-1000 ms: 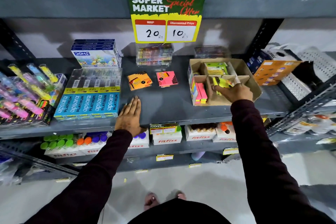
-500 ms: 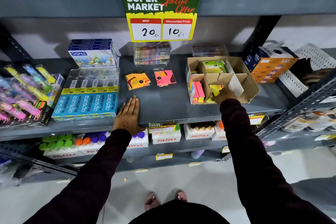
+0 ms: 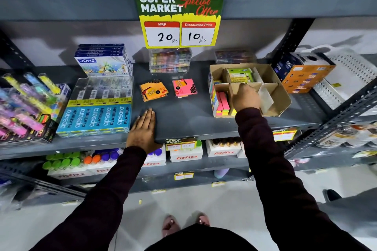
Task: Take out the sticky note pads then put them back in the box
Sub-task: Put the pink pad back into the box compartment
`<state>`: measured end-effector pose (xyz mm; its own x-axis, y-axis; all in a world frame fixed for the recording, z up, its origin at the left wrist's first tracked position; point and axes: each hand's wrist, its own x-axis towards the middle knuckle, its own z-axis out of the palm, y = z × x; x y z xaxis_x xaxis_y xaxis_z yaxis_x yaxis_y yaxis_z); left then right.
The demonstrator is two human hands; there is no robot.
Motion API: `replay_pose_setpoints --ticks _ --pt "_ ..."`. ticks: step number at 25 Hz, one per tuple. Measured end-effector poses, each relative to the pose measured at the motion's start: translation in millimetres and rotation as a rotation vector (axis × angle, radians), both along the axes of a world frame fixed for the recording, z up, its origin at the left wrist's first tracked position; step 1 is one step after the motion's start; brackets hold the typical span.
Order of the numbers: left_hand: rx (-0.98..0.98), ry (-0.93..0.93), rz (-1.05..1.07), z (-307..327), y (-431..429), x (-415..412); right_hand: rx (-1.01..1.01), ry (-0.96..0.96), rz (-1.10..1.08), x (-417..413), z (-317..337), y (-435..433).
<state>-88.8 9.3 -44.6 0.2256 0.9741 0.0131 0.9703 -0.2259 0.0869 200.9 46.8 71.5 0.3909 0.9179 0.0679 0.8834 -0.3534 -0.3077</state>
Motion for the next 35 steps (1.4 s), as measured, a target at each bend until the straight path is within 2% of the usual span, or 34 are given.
replay_pose_setpoints --ticks 3,9,14,16,21,24,26,30,32,35 --pt "-0.036 0.006 0.003 0.0 1.1 0.6 0.038 0.067 0.136 -32.0 15.4 13.7" --pt "-0.026 -0.007 0.008 -0.2 2.1 -0.7 -0.204 0.179 0.294 -91.5 -13.7 54.8" --pt "-0.035 -0.027 0.021 2.4 2.3 -1.3 -0.307 0.040 0.301 -119.6 -46.6 81.6" --pt "-0.023 -0.007 0.030 0.8 2.4 0.0 -0.331 0.045 0.262 -125.1 -48.5 87.5" --pt "-0.005 -0.011 0.030 1.4 2.6 -2.2 -0.281 0.029 0.268 -122.2 -46.6 86.3" --pt "0.039 -0.010 0.022 -0.6 3.4 -1.6 -0.118 -0.018 0.345 -111.0 -30.7 64.3" --pt "-0.035 0.004 0.018 -0.7 3.7 -1.9 -0.020 0.039 0.284 -86.9 -14.6 39.6" --pt "0.024 0.035 0.025 -6.4 4.5 -4.8 0.136 0.071 0.007 -8.6 -1.3 -13.2" --pt "0.054 0.056 0.033 -10.0 4.6 -4.3 0.103 0.051 -0.103 22.4 -5.8 -22.8" --pt "0.014 0.035 0.020 -10.2 4.9 -2.4 -0.055 0.134 -0.106 43.6 -25.9 -12.1"
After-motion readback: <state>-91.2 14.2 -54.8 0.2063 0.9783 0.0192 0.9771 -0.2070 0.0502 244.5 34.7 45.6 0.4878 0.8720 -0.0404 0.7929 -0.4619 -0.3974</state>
